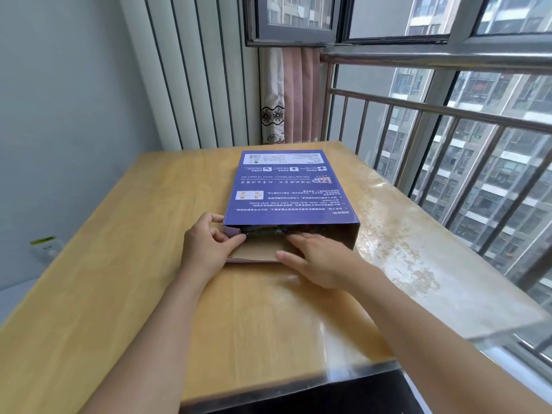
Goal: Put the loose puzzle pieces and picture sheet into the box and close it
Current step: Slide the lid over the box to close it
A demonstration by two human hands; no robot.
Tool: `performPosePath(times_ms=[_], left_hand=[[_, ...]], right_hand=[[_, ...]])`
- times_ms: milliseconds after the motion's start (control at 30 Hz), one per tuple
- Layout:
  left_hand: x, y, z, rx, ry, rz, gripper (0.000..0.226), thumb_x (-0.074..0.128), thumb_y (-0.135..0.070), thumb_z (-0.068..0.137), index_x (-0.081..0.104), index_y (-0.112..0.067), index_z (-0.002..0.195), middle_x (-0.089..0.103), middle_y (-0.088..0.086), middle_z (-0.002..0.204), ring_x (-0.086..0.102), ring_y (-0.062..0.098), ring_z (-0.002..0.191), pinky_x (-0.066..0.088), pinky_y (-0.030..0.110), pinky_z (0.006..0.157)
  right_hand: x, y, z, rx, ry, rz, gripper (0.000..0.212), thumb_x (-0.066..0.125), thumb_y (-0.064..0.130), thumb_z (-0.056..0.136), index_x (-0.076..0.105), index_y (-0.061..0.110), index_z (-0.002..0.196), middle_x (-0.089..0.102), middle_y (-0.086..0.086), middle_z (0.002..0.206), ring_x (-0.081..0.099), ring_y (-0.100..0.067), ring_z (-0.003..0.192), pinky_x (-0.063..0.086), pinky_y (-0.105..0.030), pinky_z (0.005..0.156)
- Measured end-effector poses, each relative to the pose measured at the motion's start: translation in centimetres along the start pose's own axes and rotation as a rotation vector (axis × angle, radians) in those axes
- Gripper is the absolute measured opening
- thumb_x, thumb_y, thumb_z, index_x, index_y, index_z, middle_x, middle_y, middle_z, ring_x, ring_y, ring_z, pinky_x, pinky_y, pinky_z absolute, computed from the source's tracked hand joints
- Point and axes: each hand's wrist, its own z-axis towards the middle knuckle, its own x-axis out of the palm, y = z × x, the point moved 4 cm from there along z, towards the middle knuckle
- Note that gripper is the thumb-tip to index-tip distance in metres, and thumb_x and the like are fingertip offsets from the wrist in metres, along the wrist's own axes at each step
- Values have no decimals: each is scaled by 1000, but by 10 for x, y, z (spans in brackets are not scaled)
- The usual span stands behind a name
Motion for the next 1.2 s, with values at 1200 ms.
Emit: performPosePath(times_ms=[1200], left_hand=[[-16,-3,-6,68,292,34,26,95,-24,60,72,-19,71,64,-7,106,71,9,78,52,20,69]], right_hand=[[-16,-110,-52,17,-406,645,8,83,14,80,77,9,77,68,5,110,68,-15,88,53,-26,77]])
